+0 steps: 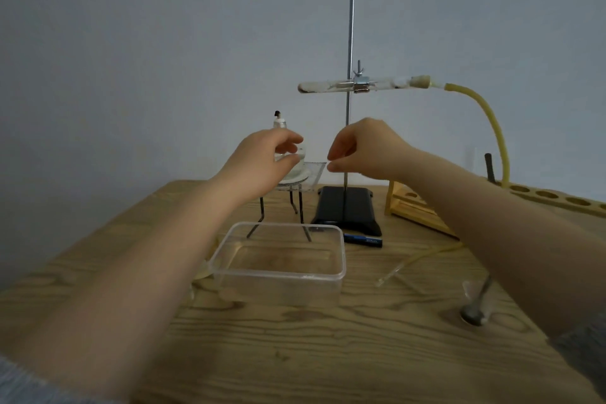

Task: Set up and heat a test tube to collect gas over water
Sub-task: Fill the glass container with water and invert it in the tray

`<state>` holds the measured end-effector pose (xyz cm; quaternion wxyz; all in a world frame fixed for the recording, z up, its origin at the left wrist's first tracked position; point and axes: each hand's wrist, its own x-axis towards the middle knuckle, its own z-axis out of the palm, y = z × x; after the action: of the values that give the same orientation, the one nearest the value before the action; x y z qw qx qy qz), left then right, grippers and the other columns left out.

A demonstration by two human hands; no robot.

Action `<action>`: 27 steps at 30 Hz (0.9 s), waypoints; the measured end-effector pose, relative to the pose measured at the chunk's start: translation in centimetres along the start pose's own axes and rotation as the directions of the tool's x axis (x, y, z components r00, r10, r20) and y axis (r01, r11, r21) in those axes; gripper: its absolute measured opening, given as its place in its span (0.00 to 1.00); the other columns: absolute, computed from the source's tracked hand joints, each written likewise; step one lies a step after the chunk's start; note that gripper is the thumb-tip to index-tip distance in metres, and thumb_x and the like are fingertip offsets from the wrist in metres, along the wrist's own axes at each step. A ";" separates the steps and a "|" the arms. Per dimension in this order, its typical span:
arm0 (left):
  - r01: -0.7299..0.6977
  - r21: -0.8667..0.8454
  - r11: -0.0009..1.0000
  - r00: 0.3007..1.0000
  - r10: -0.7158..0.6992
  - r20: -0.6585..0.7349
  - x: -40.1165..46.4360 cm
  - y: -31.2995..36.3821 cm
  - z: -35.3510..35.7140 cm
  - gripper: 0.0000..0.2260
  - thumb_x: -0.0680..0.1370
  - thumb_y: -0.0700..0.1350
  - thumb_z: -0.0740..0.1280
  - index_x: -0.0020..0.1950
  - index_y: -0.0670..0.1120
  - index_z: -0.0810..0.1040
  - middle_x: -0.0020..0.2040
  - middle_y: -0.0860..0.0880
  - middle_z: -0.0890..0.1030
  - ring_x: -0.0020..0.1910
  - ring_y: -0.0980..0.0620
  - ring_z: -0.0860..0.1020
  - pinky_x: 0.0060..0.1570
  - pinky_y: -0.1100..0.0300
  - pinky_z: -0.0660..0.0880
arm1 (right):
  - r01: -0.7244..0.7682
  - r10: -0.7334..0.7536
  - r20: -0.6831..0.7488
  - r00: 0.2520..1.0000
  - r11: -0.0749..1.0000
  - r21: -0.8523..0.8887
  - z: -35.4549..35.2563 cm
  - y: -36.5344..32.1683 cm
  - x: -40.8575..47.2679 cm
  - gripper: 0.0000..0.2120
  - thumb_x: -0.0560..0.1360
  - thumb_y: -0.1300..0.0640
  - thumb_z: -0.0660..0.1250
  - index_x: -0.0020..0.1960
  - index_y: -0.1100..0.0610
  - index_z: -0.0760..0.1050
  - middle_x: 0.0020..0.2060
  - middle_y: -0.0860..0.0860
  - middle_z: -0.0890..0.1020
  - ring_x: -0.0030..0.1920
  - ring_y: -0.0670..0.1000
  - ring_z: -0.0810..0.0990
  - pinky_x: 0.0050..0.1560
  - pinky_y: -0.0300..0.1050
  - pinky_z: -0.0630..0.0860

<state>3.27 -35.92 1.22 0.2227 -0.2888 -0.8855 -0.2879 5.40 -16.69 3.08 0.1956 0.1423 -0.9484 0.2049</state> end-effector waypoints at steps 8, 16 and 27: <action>0.113 -0.071 0.991 0.994 -0.113 0.012 -3.3 -3.0 0.9 0.16 0.78 0.44 0.65 0.65 0.49 0.74 0.55 0.55 0.78 0.56 0.57 0.76 0.60 0.60 0.71 | -0.057 0.044 0.110 0.993 0.992 0.110 4.7 -0.1 -0.9 0.05 0.71 0.55 0.73 0.46 0.55 0.82 0.40 0.46 0.81 0.43 0.44 0.80 0.48 0.38 0.77; 0.182 -0.122 0.976 0.983 -0.184 -0.003 -6.0 -5.8 0.7 0.15 0.77 0.43 0.66 0.64 0.49 0.75 0.53 0.58 0.77 0.55 0.58 0.76 0.59 0.59 0.72 | -0.065 0.025 0.177 0.984 0.973 0.221 8.3 -2.4 -0.7 0.05 0.70 0.56 0.74 0.45 0.54 0.82 0.39 0.45 0.82 0.43 0.43 0.80 0.47 0.37 0.78; 0.208 -0.157 0.965 0.954 -0.236 -0.186 -9.0 -9.6 -3.7 0.13 0.76 0.38 0.66 0.59 0.49 0.77 0.48 0.57 0.78 0.47 0.65 0.76 0.50 0.74 0.70 | -0.004 -0.068 0.245 0.967 0.959 0.284 12.6 -6.5 1.4 0.09 0.71 0.55 0.74 0.50 0.55 0.81 0.42 0.45 0.81 0.43 0.42 0.78 0.46 0.33 0.75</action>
<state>4.53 -48.16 -4.77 0.2580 -0.1708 -0.8634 -0.3984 2.57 -28.27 -4.71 0.0547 0.2090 -0.9242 0.3149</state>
